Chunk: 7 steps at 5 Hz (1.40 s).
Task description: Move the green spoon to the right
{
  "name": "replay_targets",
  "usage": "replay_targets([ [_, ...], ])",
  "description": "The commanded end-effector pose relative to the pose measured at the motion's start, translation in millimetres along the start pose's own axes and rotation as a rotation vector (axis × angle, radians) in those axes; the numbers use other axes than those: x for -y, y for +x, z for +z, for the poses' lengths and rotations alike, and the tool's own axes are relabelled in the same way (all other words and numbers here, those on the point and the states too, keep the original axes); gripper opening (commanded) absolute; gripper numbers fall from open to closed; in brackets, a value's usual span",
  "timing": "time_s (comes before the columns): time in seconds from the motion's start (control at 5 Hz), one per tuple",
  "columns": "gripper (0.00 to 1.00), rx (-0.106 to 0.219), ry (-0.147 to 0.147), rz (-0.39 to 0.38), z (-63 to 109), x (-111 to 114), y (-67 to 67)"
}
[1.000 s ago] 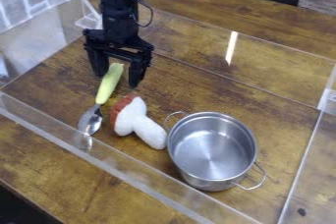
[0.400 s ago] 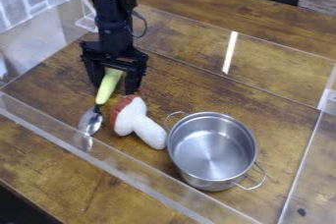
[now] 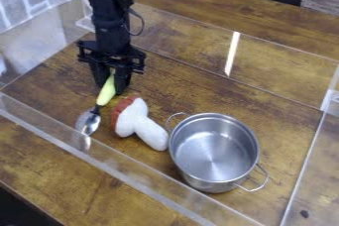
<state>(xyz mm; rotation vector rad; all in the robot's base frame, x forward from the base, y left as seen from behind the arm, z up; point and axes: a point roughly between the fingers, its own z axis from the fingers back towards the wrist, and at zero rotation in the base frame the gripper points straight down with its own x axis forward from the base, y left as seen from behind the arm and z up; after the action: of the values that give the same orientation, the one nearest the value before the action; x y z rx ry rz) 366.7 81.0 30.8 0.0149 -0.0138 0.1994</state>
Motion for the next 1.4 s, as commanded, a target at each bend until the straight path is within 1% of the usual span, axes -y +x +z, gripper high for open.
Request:
replay_targets([
  [0.0,0.00,0.057,-0.005,0.002,19.6,-6.9,13.0],
  [0.8,0.00,0.026,-0.038,-0.006,19.6,-12.3,18.4],
  [1.0,0.00,0.038,-0.030,-0.037,36.5,-0.1,23.4],
  [1.2,0.00,0.052,-0.021,-0.086,56.6,18.3,28.7],
])
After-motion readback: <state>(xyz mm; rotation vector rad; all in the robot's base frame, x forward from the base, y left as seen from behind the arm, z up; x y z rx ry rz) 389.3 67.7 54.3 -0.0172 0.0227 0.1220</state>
